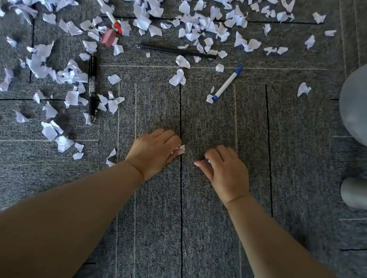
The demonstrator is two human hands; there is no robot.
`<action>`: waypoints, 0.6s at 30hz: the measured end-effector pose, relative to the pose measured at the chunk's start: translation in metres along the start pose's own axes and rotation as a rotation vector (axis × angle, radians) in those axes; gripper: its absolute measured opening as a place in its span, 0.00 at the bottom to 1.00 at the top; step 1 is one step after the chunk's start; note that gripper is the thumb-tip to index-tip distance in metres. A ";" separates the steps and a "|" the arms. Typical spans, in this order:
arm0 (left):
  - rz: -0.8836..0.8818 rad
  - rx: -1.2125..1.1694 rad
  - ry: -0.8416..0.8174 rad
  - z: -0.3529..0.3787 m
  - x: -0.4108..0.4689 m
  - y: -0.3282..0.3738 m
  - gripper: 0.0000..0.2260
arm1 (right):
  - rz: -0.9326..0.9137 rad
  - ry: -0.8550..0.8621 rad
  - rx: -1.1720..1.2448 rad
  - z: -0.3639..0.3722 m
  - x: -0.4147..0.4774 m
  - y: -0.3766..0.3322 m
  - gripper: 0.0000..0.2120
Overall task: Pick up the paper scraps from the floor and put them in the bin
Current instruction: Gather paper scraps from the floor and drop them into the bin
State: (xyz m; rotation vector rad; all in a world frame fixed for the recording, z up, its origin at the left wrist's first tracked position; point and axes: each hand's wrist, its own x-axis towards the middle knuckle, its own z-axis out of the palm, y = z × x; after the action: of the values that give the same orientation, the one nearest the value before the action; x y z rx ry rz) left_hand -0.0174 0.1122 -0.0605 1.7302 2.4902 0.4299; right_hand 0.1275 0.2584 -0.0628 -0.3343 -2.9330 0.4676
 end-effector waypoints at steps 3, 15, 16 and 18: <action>-0.010 -0.050 0.001 -0.003 0.002 0.001 0.14 | -0.031 -0.039 0.040 -0.008 0.004 0.008 0.15; -0.062 -0.167 0.054 -0.104 0.098 0.022 0.06 | 0.083 -0.015 0.079 -0.127 0.068 0.053 0.14; -0.052 -0.156 0.069 -0.119 0.112 0.027 0.06 | 0.079 0.001 0.075 -0.142 0.074 0.054 0.13; -0.013 -0.116 0.098 -0.149 0.140 0.038 0.07 | 0.070 0.034 0.075 -0.178 0.085 0.055 0.12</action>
State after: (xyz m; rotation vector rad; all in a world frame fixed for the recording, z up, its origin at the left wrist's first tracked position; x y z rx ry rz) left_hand -0.0667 0.2271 0.1051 1.6876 2.4852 0.6592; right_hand 0.0895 0.3809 0.0970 -0.4323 -2.8691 0.5743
